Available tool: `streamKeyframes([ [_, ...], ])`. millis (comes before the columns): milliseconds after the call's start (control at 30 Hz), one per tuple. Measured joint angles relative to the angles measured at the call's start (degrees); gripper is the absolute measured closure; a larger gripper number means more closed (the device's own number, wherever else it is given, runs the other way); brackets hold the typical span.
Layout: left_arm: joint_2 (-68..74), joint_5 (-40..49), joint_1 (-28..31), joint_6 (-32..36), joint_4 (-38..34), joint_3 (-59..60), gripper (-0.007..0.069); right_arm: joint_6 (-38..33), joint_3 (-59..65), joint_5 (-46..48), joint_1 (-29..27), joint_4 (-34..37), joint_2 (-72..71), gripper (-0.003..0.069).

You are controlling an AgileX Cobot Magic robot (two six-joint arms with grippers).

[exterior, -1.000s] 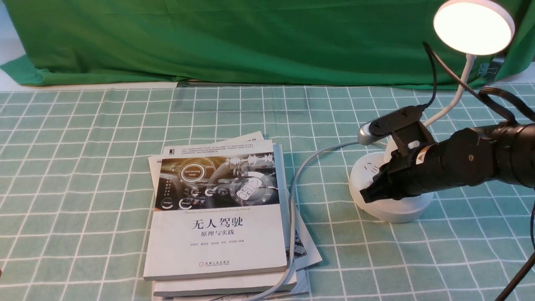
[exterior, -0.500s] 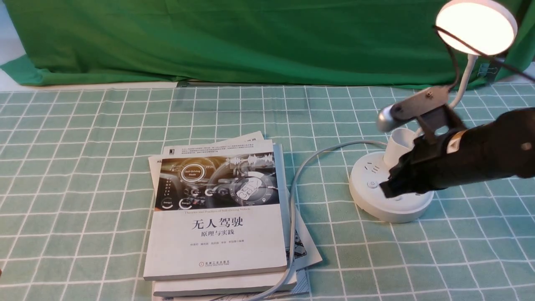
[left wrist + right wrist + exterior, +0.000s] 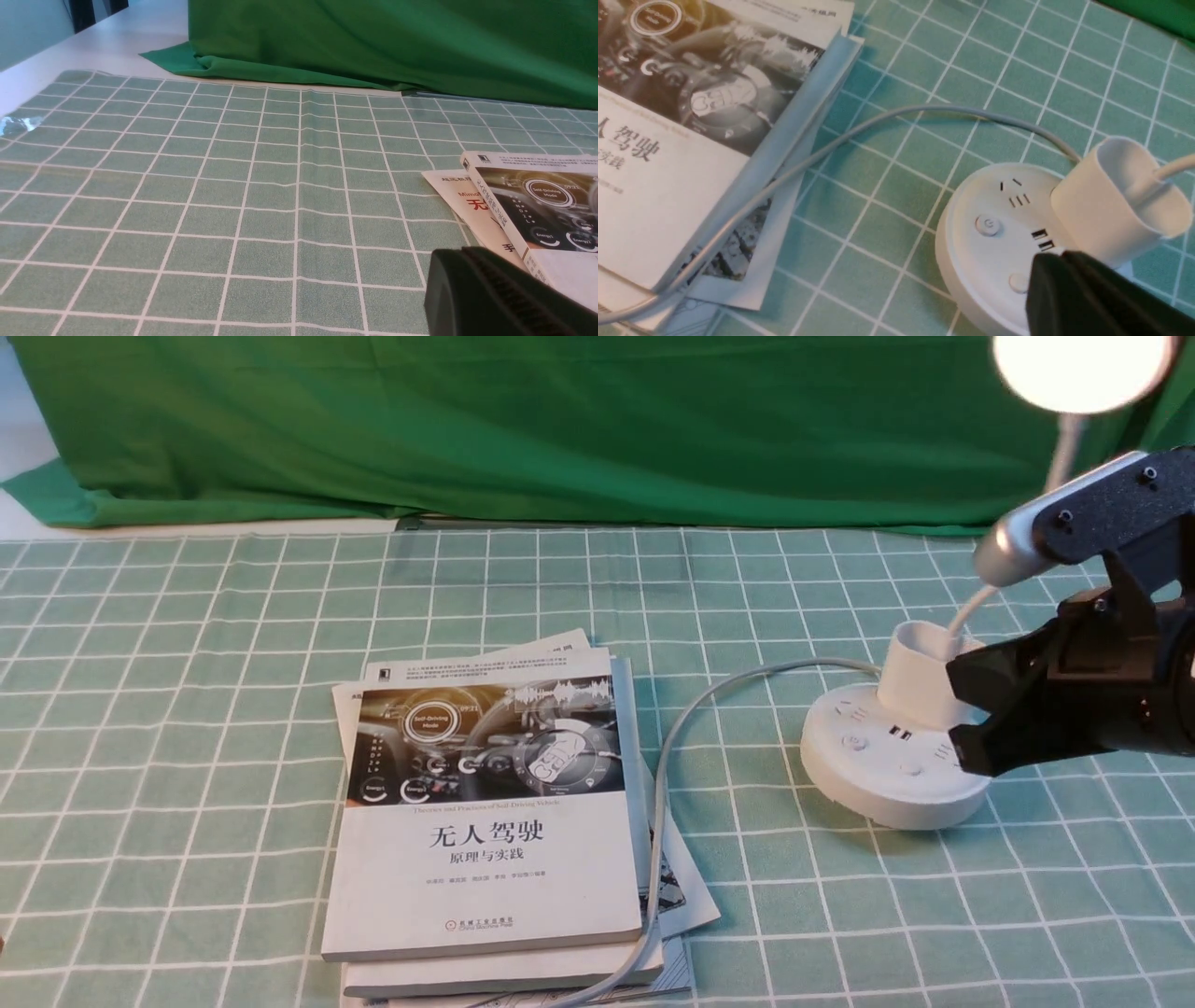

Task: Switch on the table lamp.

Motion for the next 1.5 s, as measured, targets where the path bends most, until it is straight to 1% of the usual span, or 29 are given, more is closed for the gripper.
streamKeyframes([
  [167, 0.0, 0.0, 0.0, 0.0, 0.0, 0.0, 0.0603, -0.1, 0.3, 1.6, 3.9, 0.0, 1.0, 0.062],
  [200, 0.0, 0.0, 0.0, 0.0, 0.0, 0.0, 0.0603, -0.1, 0.3, 1.7, 5.9, 0.1, 1.0, 0.062],
  [333, 0.0, 0.0, 0.0, 0.0, 0.0, 0.0, 0.0603, 1.6, 0.6, 1.8, 10.0, 0.2, 0.7, 0.062],
  [467, 0.0, 0.0, 0.0, 0.0, 0.0, 0.0, 0.0603, 3.1, 1.2, 2.1, 12.2, 0.3, -0.6, 0.062],
  [800, 0.0, 0.0, 0.0, 0.0, 0.0, 0.0, 0.0603, 4.9, 5.3, 2.1, 12.5, 0.3, -4.5, 0.062],
  [1100, 0.0, 0.0, 0.0, 0.0, 0.0, 0.0, 0.0603, 5.1, 13.7, -3.0, 12.5, 0.3, -13.3, 0.062],
  [1267, 0.0, 0.0, 0.0, 0.0, 0.0, 0.0, 0.0603, 5.0, 19.8, -6.1, 12.5, 0.3, -22.3, 0.062],
  [1433, 0.0, 0.0, 0.0, 0.0, 0.0, 0.0, 0.0603, 5.0, 25.2, -9.7, 12.5, 0.4, -37.3, 0.0605],
  [1500, 0.0, 0.0, 0.0, 0.0, 0.0, 0.0, 0.0603, 5.0, 26.5, -9.7, 12.5, 0.4, -42.7, 0.06],
])
